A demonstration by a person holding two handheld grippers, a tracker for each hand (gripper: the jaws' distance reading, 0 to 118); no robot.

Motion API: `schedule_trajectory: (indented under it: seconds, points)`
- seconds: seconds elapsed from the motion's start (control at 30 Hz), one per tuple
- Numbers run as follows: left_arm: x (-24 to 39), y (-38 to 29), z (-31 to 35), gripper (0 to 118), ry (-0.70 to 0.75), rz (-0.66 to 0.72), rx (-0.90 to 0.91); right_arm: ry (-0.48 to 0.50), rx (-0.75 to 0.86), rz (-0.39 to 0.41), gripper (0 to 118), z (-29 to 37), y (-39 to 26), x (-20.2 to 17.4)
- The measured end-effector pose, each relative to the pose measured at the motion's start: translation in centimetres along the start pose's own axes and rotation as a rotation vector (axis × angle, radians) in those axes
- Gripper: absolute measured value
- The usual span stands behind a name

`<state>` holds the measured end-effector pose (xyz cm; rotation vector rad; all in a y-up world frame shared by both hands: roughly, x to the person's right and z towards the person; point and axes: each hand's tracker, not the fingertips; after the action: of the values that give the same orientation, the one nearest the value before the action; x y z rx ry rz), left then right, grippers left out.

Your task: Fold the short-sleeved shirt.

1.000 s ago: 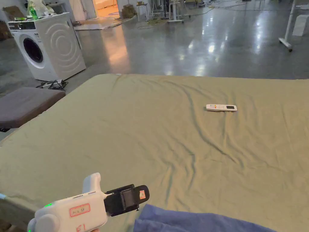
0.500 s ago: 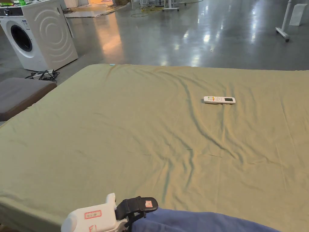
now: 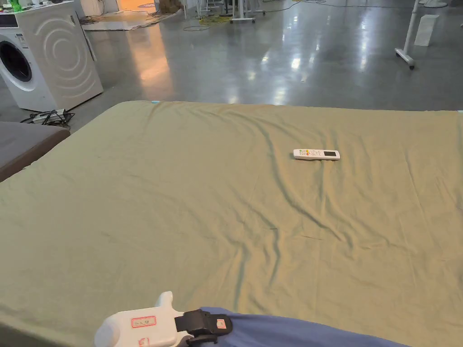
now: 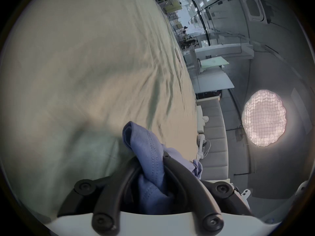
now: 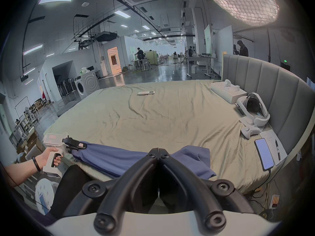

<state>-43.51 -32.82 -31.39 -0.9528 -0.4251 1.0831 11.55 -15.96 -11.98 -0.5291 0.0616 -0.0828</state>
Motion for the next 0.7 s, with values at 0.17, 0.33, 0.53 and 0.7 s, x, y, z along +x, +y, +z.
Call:
schedule_trajectory:
  seconds: [0.17,0.33,0.53,0.7]
  points:
    - [2.7,0.9,4.4,10,0.051,-0.072,0.083,0.009,-0.006,0.004,0,-0.2,0.1,0.0]
    - [2.3,6.6,9.9,10,0.201,-0.188,0.14,0.027,-0.004,-0.005,0,-0.5,-0.4,0.2]
    - [11.0,2.0,5.6,10,0.304,-0.423,0.083,0.049,0.0,-0.057,0,-0.5,-1.1,0.5]
    - [16.1,-4.9,-3.4,10,0.256,-0.524,-0.072,0.027,0.002,-0.053,0,0.7,-1.8,0.9]
